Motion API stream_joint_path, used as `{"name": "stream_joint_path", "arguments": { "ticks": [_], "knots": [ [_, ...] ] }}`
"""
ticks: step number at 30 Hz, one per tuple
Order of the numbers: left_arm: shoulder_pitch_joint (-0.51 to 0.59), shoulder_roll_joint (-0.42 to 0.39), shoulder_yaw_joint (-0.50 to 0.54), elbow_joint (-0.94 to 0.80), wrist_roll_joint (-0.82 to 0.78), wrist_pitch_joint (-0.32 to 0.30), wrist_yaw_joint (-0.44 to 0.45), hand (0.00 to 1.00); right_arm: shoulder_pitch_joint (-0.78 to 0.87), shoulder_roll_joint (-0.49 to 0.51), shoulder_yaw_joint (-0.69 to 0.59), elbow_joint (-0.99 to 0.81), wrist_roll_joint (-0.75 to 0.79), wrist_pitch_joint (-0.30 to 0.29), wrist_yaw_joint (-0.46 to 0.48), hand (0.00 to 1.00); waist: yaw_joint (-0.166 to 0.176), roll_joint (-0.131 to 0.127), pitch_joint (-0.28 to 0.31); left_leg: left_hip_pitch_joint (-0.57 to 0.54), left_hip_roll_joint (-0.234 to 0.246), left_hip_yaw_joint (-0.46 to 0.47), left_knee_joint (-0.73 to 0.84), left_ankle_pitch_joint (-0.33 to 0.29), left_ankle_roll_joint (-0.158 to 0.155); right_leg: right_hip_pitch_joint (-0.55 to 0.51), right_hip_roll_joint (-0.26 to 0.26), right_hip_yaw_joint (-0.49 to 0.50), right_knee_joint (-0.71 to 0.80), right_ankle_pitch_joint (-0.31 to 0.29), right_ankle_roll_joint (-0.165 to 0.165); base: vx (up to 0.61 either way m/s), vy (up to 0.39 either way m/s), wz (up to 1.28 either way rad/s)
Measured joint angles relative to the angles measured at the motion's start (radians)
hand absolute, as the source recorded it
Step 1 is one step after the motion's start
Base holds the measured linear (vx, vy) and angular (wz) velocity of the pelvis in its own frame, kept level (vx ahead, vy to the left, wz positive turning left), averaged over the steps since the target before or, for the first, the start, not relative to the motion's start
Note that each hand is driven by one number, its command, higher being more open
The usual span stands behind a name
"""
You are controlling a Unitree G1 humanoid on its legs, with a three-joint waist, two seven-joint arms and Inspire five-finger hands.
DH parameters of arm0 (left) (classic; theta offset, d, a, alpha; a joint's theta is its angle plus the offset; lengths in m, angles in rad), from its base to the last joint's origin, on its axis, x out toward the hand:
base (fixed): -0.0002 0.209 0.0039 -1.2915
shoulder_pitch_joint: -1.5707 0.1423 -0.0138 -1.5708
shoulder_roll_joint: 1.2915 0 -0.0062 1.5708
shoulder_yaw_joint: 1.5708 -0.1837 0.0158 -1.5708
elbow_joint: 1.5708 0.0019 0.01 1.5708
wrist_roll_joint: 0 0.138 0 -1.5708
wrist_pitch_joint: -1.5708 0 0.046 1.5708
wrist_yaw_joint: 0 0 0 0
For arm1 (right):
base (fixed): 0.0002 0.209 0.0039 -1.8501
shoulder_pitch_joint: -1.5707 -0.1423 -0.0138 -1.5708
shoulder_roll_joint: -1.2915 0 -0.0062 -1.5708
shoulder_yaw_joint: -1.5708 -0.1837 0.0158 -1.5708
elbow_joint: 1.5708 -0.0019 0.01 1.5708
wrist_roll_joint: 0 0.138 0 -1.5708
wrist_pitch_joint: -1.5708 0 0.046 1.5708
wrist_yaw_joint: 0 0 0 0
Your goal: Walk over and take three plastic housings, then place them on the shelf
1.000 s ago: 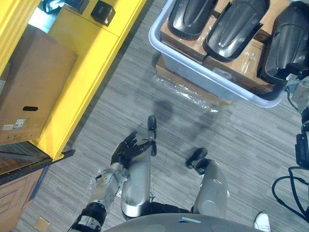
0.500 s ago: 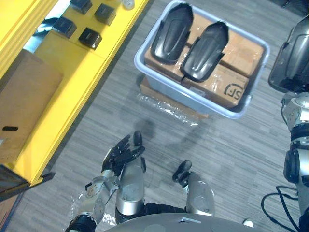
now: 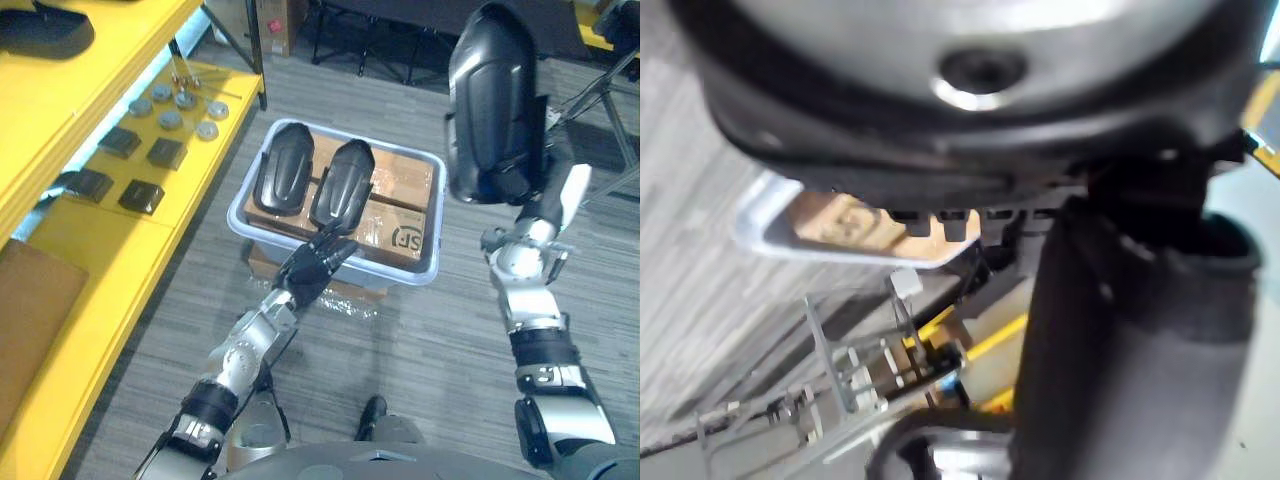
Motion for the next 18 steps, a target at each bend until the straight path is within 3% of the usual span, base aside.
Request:
{"name": "stream_joint_path", "arguments": {
  "ticks": [2,10,14,18],
  "knots": [
    [-0.027,-0.028,-0.015,0.000,-0.048,-0.008,0.000,1.00,0.021,0.008,0.042,0.000,-0.016,-0.034,0.034,0.00,-0.011,0.025,-0.026,0.008,0.009,0.005,-0.001,0.004,-0.006,0.001,0.005,0.008,-0.001,0.004,-0.005,-0.03,-0.022,-0.13],
    [-0.034,-0.064,-0.077,0.000,-0.107,-0.045,0.046,1.00,0.077,0.046,0.148,-0.001,-0.037,-0.135,0.114,0.00,-0.012,0.047,-0.067,0.028,0.048,0.019,-0.003,-0.027,-0.027,0.016,0.048,0.023,-0.033,0.034,-0.024,-0.09,0.000,-0.09],
    [-0.033,-0.057,-0.079,0.000,-0.049,-0.076,0.147,1.00,0.078,0.072,0.199,-0.001,-0.035,-0.185,0.132,0.00,-0.009,0.046,-0.072,0.032,0.044,0.025,-0.003,-0.034,-0.026,0.032,0.053,0.031,-0.088,0.070,-0.027,-0.08,0.034,-0.07],
    [-0.034,-0.063,-0.100,0.001,0.195,-0.094,0.332,1.00,0.081,0.090,0.302,-0.019,-0.035,-0.214,0.162,0.00,-0.008,0.045,-0.080,0.032,0.038,0.028,-0.003,-0.034,-0.025,0.043,0.053,0.032,-0.118,0.090,-0.028,-0.03,0.018,-0.02]
  ]
}}
